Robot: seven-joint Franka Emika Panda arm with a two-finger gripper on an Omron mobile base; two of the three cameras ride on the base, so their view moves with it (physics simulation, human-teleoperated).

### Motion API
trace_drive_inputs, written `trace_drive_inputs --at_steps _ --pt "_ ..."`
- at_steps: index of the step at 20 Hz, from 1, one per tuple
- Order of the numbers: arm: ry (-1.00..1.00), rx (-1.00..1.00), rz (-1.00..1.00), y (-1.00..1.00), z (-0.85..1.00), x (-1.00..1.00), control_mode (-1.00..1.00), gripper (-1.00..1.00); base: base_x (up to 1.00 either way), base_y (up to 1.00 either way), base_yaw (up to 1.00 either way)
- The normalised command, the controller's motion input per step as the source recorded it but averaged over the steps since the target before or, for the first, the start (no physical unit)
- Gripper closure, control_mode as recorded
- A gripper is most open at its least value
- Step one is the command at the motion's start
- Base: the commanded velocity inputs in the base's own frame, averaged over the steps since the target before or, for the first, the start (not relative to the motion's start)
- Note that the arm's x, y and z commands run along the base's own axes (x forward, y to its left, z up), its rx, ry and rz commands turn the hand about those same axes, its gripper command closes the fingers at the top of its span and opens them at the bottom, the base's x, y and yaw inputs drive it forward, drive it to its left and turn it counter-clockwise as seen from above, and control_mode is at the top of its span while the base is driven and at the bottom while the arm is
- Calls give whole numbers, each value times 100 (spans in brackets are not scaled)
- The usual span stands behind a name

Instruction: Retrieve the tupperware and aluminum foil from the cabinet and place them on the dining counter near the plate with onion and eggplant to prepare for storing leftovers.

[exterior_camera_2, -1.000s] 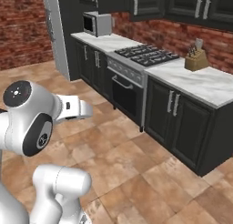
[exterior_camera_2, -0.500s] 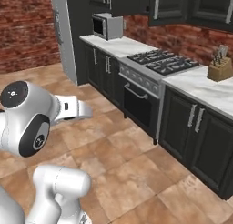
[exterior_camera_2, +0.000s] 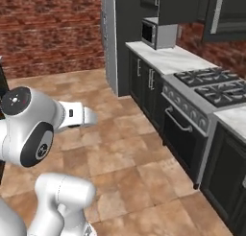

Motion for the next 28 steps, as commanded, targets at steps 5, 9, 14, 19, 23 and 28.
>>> trace_drive_inputs --at_steps 5,9,14,19,23,28 --pt "0 0 0 0 0 0 100 -100 100 -45 25" --pt "0 0 0 0 0 0 100 -100 100 -46 0" --pt "0 0 0 0 0 0 100 -100 96 -8 -28" --pt "0 0 0 0 0 0 100 -100 71 33 -60" --pt "0 0 0 0 0 0 100 -100 62 52 -73" --pt "0 0 0 0 0 0 100 -100 60 64 -73"
